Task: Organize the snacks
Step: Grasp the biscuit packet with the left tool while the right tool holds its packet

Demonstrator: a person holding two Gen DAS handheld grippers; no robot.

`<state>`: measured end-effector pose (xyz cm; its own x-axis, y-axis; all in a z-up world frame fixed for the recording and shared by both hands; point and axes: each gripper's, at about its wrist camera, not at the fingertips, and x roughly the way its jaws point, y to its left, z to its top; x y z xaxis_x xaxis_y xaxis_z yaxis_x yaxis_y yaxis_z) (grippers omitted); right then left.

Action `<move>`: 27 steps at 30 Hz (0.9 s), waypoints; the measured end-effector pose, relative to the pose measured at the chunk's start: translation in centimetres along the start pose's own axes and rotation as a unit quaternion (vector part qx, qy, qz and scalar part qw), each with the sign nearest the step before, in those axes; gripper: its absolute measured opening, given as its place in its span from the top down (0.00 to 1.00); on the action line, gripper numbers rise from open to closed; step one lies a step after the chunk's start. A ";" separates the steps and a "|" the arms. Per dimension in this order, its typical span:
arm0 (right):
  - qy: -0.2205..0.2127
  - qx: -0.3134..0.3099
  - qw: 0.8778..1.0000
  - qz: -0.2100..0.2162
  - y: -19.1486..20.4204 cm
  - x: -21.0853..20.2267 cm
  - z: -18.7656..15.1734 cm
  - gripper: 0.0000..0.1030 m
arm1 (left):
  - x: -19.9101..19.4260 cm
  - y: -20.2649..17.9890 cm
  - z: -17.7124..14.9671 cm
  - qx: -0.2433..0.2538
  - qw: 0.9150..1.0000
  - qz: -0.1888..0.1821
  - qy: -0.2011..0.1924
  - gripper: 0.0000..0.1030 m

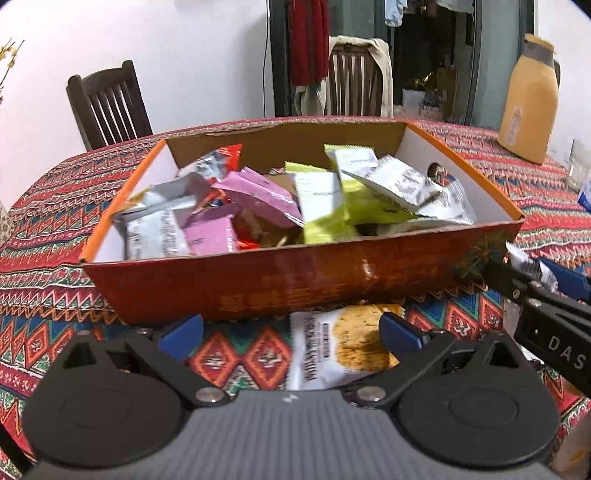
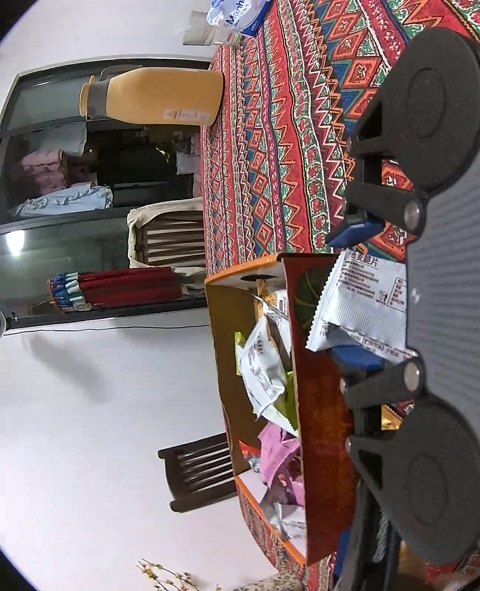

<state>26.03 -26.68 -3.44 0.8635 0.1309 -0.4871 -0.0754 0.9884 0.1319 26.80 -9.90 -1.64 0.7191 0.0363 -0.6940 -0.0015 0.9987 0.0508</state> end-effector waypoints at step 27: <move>-0.004 0.011 1.000 0.001 -0.4 -0.1 -0.2 0.45 | 0.7 -2.2 -0.9 0.005 0.998 -0.057 0.000 0.46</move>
<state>25.90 -27.12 -3.60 0.8675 0.1313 -0.4799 -0.0654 0.9863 0.1517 26.72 -12.07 -2.88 0.7142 -0.0785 -0.6955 0.0885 0.9958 -0.0214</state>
